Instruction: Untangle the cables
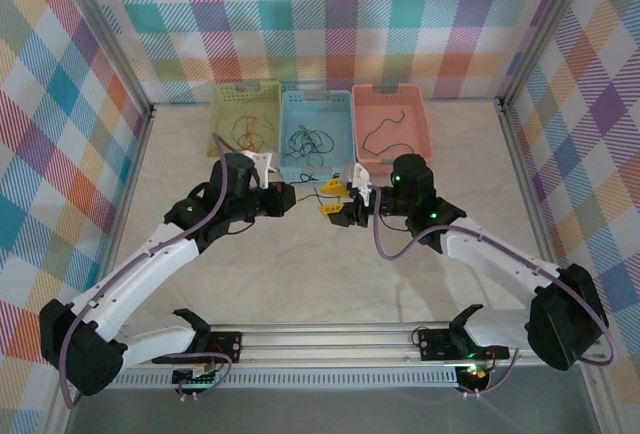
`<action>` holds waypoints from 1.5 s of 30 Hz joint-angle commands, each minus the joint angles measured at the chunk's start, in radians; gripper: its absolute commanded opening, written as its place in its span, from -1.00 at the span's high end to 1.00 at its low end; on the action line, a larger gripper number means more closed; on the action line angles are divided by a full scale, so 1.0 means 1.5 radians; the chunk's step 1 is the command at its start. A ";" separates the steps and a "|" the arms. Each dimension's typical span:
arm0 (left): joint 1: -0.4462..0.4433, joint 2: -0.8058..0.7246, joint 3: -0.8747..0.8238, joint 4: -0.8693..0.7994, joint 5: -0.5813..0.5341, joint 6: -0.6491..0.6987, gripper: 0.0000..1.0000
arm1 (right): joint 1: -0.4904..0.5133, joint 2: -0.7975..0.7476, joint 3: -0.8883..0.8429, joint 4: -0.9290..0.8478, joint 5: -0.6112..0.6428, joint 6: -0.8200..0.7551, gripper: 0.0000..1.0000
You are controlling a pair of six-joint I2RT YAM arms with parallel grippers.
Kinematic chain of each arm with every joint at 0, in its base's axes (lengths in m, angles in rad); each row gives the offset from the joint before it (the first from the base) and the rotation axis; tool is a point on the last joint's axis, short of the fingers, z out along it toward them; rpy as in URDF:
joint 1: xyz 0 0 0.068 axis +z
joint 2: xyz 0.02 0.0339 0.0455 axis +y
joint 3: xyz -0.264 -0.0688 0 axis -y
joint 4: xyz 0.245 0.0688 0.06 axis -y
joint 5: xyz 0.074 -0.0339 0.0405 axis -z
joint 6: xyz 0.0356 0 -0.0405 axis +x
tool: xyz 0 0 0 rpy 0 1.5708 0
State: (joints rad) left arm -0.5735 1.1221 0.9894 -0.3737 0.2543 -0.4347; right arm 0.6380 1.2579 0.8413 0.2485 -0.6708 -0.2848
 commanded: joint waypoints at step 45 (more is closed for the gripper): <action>0.078 0.018 0.294 -0.158 0.000 0.019 1.00 | 0.038 0.226 0.013 -0.064 0.102 -0.186 0.62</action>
State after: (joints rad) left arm -0.4740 1.1786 1.4055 -0.6067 0.2600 -0.4099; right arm 0.6907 1.5936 0.8635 0.1303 -0.5167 -0.5617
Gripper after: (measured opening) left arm 0.052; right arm 0.193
